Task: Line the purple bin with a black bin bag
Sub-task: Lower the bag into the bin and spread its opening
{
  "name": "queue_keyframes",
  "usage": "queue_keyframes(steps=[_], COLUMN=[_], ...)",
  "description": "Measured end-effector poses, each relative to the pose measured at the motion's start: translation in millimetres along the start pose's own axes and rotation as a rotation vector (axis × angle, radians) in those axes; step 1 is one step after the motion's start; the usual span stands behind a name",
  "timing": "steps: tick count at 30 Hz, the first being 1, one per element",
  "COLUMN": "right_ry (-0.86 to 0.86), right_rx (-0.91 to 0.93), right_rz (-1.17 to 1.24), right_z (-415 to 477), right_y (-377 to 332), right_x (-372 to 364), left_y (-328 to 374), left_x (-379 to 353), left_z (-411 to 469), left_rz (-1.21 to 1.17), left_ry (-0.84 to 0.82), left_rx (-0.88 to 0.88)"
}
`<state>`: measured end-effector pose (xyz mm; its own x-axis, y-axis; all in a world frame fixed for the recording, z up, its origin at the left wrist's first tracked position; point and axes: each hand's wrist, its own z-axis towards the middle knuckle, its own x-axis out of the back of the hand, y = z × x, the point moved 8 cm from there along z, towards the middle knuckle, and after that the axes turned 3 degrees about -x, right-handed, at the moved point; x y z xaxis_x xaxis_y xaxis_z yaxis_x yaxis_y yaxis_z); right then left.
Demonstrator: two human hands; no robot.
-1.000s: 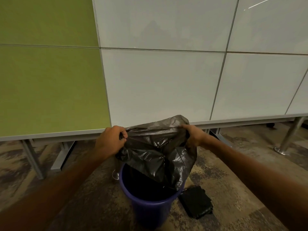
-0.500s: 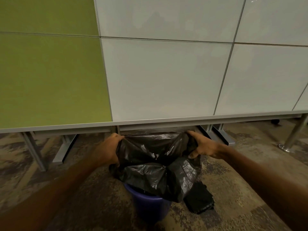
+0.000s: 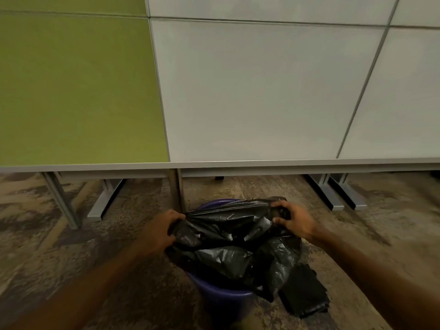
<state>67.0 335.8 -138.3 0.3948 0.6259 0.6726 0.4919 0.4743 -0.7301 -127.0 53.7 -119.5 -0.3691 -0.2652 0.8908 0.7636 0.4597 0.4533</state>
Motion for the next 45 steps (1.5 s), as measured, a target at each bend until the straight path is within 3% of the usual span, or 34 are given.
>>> queue_keyframes(steps=[3,9,14,20,27,38,42,45], right_ry=[-0.011,0.015,0.021,-0.096,-0.151,-0.16,-0.125,-0.238], right_rx=[0.011,0.044,-0.044,-0.241,-0.346,-0.386,-0.527,-0.626], right_rz=[-0.004,0.093,0.041,0.041,0.169,0.391,0.5,0.674], right_z=[22.2,75.3,117.0,133.7,100.6,33.0,-8.2,-34.0], right_y=[7.8,-7.6,-6.7,23.4,60.6,91.5,95.0,97.1], right_x=[-11.2,-22.1,-35.0,-52.2,-42.3,-37.5,-38.7,-50.2], left_y=[-9.8,-35.9,-40.5,-57.1,-87.3,-74.4,-71.6,-65.6], left_x=[-10.7,2.8,0.4,-30.9,-63.6,-61.0,-64.4,-64.9], left_z=[12.7,57.9,90.2,102.0,67.5,1.0,-19.5,-30.7], left_rz=[-0.054,-0.156,-0.102,-0.035,-0.314,-0.804,-0.892,-0.967], left_ry=[-0.002,0.246,0.138,-0.029,-0.175,0.146,0.186,0.201], left_rx=[-0.017,0.1,0.109,0.3,0.387,0.454,0.526,0.595])
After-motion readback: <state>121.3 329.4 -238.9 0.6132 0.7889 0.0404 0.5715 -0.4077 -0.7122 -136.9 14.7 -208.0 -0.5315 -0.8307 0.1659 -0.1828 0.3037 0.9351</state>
